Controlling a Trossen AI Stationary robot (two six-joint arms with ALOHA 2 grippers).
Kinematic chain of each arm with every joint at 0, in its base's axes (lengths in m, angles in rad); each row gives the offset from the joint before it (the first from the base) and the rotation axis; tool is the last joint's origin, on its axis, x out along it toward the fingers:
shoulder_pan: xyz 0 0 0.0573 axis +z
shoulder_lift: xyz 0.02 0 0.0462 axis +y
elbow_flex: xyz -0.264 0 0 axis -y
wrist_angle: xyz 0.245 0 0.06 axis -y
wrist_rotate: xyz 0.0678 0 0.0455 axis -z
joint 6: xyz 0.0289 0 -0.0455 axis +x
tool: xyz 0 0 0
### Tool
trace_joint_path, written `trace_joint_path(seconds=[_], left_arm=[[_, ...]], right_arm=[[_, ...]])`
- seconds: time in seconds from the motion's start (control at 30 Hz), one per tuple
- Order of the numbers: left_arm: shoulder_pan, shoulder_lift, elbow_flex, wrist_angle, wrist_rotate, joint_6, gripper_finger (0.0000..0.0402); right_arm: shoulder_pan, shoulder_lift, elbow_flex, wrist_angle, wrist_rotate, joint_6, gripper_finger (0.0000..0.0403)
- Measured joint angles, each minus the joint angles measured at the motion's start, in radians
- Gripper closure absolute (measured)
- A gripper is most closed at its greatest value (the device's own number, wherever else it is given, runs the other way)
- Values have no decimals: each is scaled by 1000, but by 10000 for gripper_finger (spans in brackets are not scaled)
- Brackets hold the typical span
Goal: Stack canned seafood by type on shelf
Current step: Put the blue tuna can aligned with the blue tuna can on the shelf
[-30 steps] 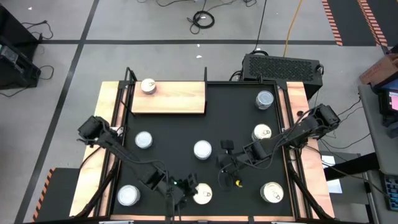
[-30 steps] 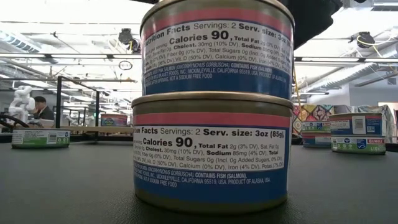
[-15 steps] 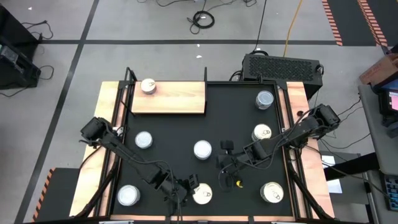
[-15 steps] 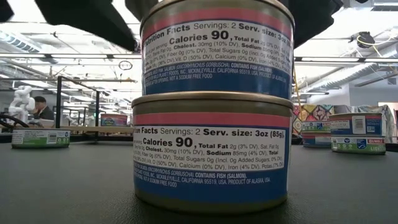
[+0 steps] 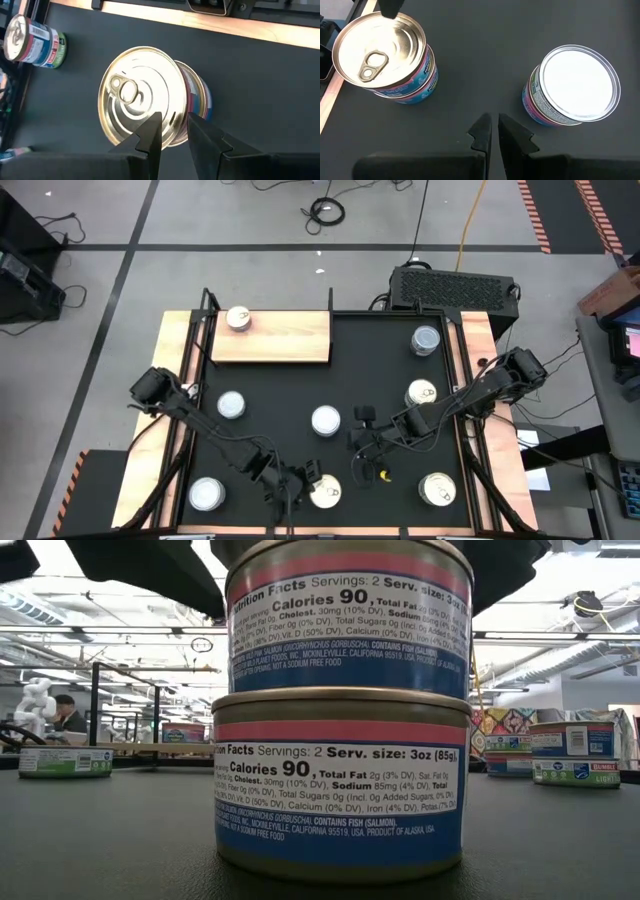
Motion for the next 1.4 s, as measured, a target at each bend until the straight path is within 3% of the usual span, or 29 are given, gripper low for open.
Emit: trace_joint_path(seconds=[0.3,0.57,0.77,1.03,1.2,1.4], left_arm=[[1,28,1,14,0,33,314],[2,20,4,6,-11,31,390],[6,6,3,-5,-48,25,398],[6,-91,2,-14,-142,-52,400],[23,-156,2,-134,-239,-143,401],[100,-270,-40,-278,-280,-269,401]], right_arm=[[0,0,0,8,0,-5,376],[0,0,0,12,0,-29,376],[0,0,0,11,0,-31,376],[0,0,0,10,0,-54,376],[0,0,0,10,0,-79,376],[-1,0,0,10,0,-106,376]])
